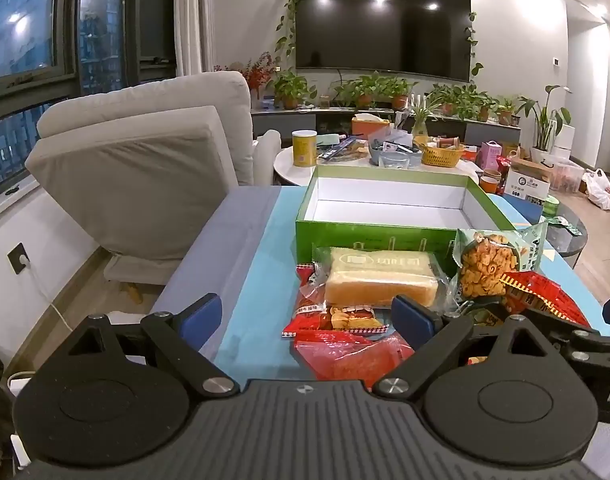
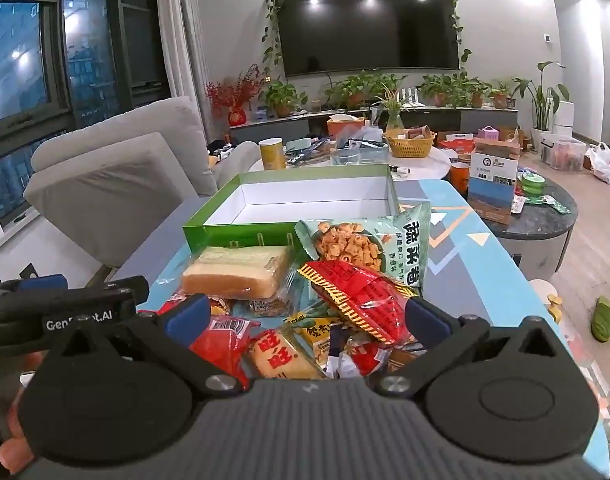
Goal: Organize snacks
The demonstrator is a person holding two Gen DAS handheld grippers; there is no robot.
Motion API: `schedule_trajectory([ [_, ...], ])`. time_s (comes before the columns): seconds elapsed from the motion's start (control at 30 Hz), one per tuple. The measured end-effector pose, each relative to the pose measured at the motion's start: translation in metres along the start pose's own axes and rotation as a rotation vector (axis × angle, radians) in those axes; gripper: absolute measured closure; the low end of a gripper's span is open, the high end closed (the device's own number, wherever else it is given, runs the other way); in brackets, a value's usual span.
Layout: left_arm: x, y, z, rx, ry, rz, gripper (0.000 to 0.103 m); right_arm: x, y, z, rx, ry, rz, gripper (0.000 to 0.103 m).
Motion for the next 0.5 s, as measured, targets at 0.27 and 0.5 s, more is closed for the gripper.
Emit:
schedule_trajectory([
  [0.27, -0.0005, -0.0017, 0.0001, -0.006, 0.004, -0.002, 0.012, -0.0010, -0.0018, -0.0005, -0.007, 0.001, -0.003, 0.056],
  [0.5, 0.0001, -0.0024, 0.0002, -0.006, 0.000, -0.001, 0.012, -0.0016, -0.0023, -0.0006, -0.006, 0.002, -0.001, 0.056],
])
Point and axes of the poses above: each gripper's, at about its wrist camera, not at the fingertips, and y roughly against the way its jaws point, x to its right, z to its underside, the point moved 3 cm from there along -y, roughly the way its jaws point, and after that the axes turned 5 degrees about y, right-handed, at the moved point
